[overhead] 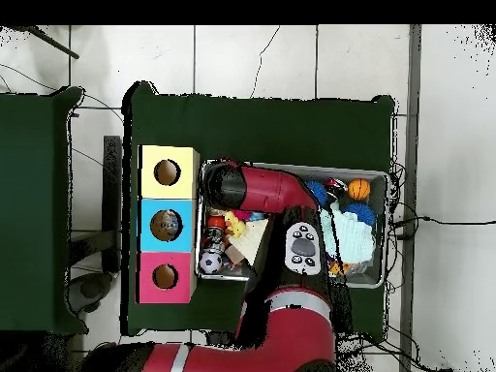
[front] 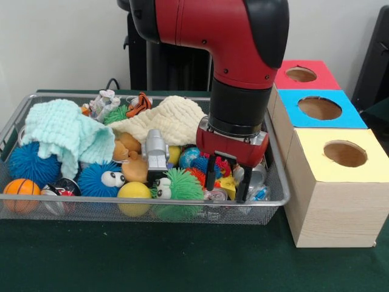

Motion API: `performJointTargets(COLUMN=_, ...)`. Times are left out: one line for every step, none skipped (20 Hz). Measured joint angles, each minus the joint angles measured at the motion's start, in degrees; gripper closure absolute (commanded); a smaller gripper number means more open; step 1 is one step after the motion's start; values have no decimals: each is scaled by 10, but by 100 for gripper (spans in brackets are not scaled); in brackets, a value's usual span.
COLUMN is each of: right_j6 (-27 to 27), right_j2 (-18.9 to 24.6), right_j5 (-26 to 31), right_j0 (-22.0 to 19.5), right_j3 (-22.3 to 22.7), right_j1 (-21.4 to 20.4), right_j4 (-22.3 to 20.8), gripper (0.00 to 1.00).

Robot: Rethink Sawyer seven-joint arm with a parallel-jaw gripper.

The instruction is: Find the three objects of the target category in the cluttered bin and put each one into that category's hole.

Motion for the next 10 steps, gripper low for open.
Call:
performJointTargets(right_j6=0, right_j2=0, right_j5=-1, right_j0=0, right_j3=1, right_j1=0, right_j4=1, gripper=0)
performJointTargets(right_j6=0, right_j2=0, right_j5=-1, right_j0=0, right_j3=2, right_j1=0, right_j4=2, gripper=0)
performJointTargets(right_j6=0, right_j2=0, right_j5=-1, right_j0=0, right_j3=5, right_j1=-1, right_j4=4, gripper=0)
performJointTargets(right_j6=0, right_j2=0, right_j5=-1, right_j0=0, right_j3=7, right_j1=-1, right_j4=5, gripper=0)
performJointTargets(right_j6=0, right_j2=0, right_j5=-1, right_j0=1, right_j3=8, right_j1=-1, right_j4=6, gripper=0)
performJointTargets(right_j6=0, right_j2=0, right_j5=-1, right_j0=2, right_j3=11, right_j1=0, right_j4=7, gripper=0)
performJointTargets(right_j6=0, right_j2=0, right_j5=-1, right_j0=3, right_j3=11, right_j1=0, right_j4=7, gripper=0)
performJointTargets(right_j6=0, right_j2=0, right_j5=-1, right_j0=5, right_j3=12, right_j1=2, right_j4=7, gripper=0)
performJointTargets(right_j6=0, right_j2=0, right_j5=-1, right_j0=7, right_j3=12, right_j1=3, right_j4=8, gripper=0)
performJointTargets(right_j6=0, right_j2=0, right_j5=-1, right_j0=9, right_j3=12, right_j1=3, right_j4=8, gripper=0)
